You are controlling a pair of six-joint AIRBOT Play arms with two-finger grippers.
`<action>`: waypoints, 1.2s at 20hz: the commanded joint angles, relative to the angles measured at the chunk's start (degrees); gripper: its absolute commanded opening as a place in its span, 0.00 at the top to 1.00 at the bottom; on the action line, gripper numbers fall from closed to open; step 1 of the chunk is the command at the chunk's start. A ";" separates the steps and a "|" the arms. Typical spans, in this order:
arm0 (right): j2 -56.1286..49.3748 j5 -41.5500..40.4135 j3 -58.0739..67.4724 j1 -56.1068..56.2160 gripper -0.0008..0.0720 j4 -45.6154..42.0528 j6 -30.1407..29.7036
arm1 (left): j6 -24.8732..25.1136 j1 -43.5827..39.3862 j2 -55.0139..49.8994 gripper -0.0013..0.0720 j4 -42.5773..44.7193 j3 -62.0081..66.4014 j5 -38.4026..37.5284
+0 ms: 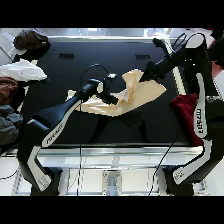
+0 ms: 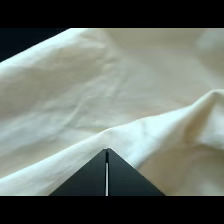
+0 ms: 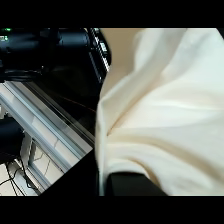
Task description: Fold the shirts.
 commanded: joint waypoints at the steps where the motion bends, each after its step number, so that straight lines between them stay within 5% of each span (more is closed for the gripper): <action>1: 0.66 -3.74 -0.02 5.42 0.97 -0.28 0.13 | -0.09 3.06 6.01 0.97 5.14 0.04 -0.83; 5: 0.33 -18.12 -0.02 14.51 0.97 -2.45 -0.13 | -0.13 13.77 18.14 0.97 22.60 0.04 -8.35; 11: -7.74 -51.89 -0.04 32.17 0.97 -1.77 -0.31 | -1.03 28.41 30.47 0.97 20.00 0.02 -8.55; 12: -9.22 -57.88 -0.02 35.30 0.89 -1.86 -0.35 | -1.03 29.38 31.10 0.96 20.00 0.02 -8.57; 14: -10.34 -66.01 -0.02 39.82 0.28 -1.77 -0.33 | -1.01 30.49 31.50 0.96 20.00 0.02 -8.74; 15: -10.03 -67.49 0.00 41.20 0.20 -1.77 -0.35 | -1.01 30.53 31.43 0.96 20.02 0.00 -8.76; 20: -5.27 -54.05 -0.02 38.21 0.23 -19.87 -4.11 | -1.01 30.47 31.15 0.97 20.00 -0.02 -8.74; 24: -4.70 -34.86 -2.49 27.45 0.23 -37.09 3.89 | -1.01 30.47 31.12 0.96 20.00 -0.02 -8.74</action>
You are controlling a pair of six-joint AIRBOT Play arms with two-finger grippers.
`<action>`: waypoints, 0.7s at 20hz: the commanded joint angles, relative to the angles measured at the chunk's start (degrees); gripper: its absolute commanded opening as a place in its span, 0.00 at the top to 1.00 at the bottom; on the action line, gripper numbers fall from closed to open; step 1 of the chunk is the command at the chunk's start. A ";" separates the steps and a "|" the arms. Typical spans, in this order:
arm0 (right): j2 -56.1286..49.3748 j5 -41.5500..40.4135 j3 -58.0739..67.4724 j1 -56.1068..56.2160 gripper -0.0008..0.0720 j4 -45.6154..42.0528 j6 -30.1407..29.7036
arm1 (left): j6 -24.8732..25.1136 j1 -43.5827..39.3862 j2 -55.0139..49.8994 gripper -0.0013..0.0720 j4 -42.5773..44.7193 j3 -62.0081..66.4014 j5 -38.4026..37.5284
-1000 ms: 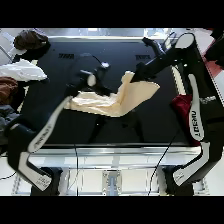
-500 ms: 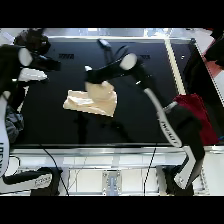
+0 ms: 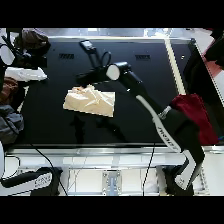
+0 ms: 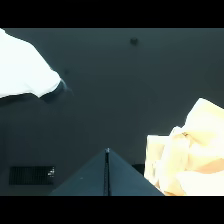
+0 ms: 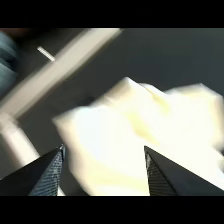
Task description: Fold the shirts.
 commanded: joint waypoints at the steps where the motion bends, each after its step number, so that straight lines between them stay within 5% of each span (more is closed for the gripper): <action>1: 0.63 11.93 -3.80 -8.76 0.22 -12.72 8.44 | 0.00 0.11 0.07 0.96 0.02 -0.02 -0.02; 5: -0.48 5.77 -13.60 -18.62 0.22 3.15 16.87 | 0.00 0.11 0.07 0.96 0.00 -0.04 -0.02; 8: -5.79 13.07 -14.80 -21.42 0.22 17.81 10.71 | -0.02 0.11 -0.24 0.96 -0.02 -0.07 -0.02; 12: -11.45 14.03 -14.80 -18.38 0.23 19.50 9.25 | 0.00 -0.02 -1.22 0.96 -1.29 -0.17 -0.02; 14: -13.16 13.86 -14.80 -16.44 0.38 22.34 6.67 | 0.00 -0.07 -1.49 0.96 -1.27 -0.24 -0.04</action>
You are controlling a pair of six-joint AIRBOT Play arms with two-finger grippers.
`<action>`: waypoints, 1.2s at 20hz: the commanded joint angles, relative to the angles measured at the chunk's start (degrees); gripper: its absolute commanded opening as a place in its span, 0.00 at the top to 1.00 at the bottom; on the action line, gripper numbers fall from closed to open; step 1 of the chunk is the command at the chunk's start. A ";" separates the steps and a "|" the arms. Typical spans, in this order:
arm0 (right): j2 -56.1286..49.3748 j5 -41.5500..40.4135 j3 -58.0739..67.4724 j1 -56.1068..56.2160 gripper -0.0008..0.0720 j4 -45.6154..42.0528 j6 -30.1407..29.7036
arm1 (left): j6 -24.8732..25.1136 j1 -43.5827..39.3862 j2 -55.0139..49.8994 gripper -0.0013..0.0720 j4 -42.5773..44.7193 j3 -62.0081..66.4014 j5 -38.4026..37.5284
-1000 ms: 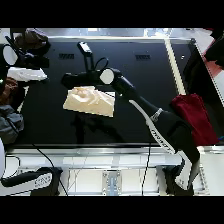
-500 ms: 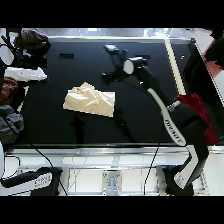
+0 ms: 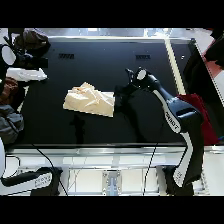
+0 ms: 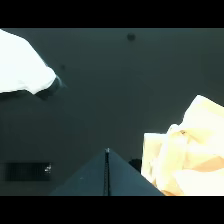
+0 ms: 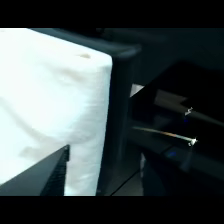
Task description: Fold the shirts.
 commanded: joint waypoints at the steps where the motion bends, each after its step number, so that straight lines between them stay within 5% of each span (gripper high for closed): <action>1: -3.39 0.90 -0.35 2.51 0.39 7.08 -4.00 | 0.04 -0.09 -0.50 0.96 -0.42 -0.13 0.02; 5: -3.72 -1.70 -0.04 5.27 0.44 20.06 -12.04 | 0.02 -0.09 -0.55 0.96 -0.42 -0.92 -0.13; 7: -3.65 -1.05 2.19 5.42 0.95 26.67 -15.85 | 0.04 -0.07 -0.55 0.96 -0.39 -0.92 -1.07; 13: 4.17 8.85 19.85 -0.52 0.97 18.38 -13.86 | 0.09 -0.02 -0.55 0.96 1.38 -0.92 -2.82; 16: 16.09 10.14 20.22 -6.23 0.98 9.27 -12.37 | 0.04 -0.02 -0.55 0.96 1.31 -0.92 -2.93; 18: 20.94 12.70 20.13 -8.83 0.98 -1.46 -6.16 | 0.02 -0.04 -0.55 0.96 0.39 -0.92 -2.97; 24: 25.22 20.39 14.29 -27.89 0.98 -5.11 -1.70 | 0.04 -0.07 -0.55 0.96 -4.66 -0.92 -3.21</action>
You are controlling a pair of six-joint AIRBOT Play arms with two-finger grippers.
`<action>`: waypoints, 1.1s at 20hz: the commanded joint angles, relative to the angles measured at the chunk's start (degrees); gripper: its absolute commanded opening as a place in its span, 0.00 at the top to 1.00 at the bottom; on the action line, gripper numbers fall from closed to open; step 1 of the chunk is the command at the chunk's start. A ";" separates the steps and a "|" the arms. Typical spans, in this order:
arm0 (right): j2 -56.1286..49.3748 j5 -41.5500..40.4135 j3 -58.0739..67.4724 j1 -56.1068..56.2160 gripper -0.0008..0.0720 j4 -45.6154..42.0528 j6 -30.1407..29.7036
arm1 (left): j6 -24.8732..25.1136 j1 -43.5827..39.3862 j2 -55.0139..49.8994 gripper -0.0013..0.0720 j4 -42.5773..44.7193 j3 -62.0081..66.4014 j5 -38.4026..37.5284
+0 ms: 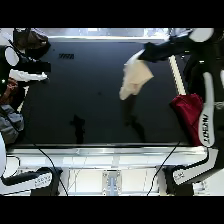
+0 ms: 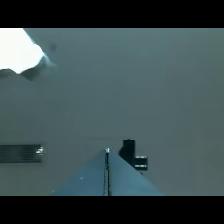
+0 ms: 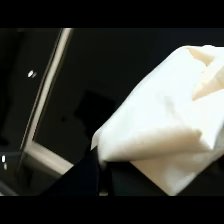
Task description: Fold the shirts.
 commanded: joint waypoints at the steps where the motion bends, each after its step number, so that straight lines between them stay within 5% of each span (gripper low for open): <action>1: 1.97 8.07 -2.62 -13.16 0.98 -4.31 5.16 | 0.00 0.02 -0.04 0.96 -2.47 -0.02 -0.15; 7: 2.97 21.94 -4.57 -34.56 0.98 -23.02 4.24 | 0.00 0.00 -0.04 0.96 -2.47 -0.02 -0.15; 13: 9.07 23.69 -14.05 -50.56 0.97 -26.36 -2.97 | 0.00 -0.13 -0.04 0.97 -6.86 -0.02 -0.15; 16: 15.41 19.17 -32.15 -56.22 0.97 -34.32 -2.97 | 0.00 -0.66 -0.04 0.97 -8.50 -0.02 -0.15; 20: 25.38 0.24 -62.16 -65.44 0.97 -36.63 -5.14 | -0.02 -1.42 -0.04 0.96 -8.55 -0.02 -0.11; 21: 26.60 -2.89 -67.78 -66.97 0.93 -36.20 -6.45 | 0.00 -1.66 -0.04 0.96 -8.52 -0.02 -0.11; 22: 27.17 -4.13 -71.60 -67.98 0.74 -35.93 -7.54 | -0.02 -1.73 -0.04 0.97 -8.59 -0.02 -0.11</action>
